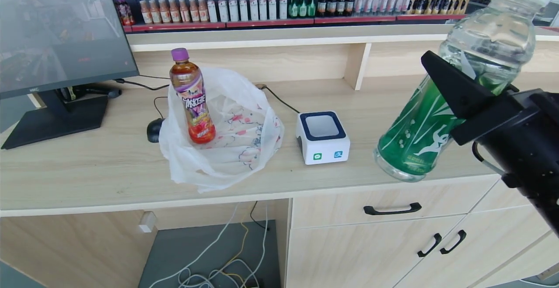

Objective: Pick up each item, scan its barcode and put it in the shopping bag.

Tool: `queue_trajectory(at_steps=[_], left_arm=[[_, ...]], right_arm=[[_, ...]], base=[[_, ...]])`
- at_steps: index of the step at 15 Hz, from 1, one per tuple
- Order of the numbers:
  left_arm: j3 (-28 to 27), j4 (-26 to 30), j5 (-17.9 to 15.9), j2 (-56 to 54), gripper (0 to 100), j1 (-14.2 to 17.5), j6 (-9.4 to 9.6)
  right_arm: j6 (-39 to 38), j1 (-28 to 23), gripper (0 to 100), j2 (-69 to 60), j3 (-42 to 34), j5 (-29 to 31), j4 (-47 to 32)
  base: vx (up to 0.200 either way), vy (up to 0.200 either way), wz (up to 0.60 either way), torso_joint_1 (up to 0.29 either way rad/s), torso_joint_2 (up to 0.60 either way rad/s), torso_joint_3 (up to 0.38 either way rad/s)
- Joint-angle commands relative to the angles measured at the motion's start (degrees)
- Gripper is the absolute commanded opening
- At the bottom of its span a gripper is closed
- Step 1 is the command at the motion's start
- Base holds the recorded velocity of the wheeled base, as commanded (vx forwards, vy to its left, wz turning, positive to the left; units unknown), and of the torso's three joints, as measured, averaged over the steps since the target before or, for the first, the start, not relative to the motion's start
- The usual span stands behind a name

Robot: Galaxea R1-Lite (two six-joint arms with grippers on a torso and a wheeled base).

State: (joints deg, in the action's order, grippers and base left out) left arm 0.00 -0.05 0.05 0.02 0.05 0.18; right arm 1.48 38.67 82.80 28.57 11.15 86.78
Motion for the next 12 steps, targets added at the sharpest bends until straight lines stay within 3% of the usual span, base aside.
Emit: queue_trajectory(at_steps=[1, 7, 9, 12], left_arm=[[0.00, -0.04, -0.05, -0.02, 100, 0.04, -0.01], [0.00, -0.04, 0.04, -0.02, 100, 0.04, -0.01], [0.00, -0.04, 0.04, -0.02, 100, 0.04, -0.01], [0.00, -0.04, -0.05, -0.02, 100, 0.04, -0.01]], right_arm=[[0.02, -0.08, 0, 3.95, 4.12, 0.01, 0.05], [-1.91, -0.35, 0, 12.04, 15.37, -0.26, -1.36], [-5.34, -1.49, 0, 12.65, 19.33, -4.21, -5.66], [-10.09, -2.98, 0, 15.46, 23.54, -5.00, -5.84]], base=[[0.000, 0.000, 0.00, 0.000, 0.00, 0.000], [0.000, 0.000, 0.00, 0.000, 0.00, 0.000], [0.000, 0.000, 0.00, 0.000, 0.00, 0.000], [0.000, 0.000, 0.00, 0.000, 0.00, 0.000]])
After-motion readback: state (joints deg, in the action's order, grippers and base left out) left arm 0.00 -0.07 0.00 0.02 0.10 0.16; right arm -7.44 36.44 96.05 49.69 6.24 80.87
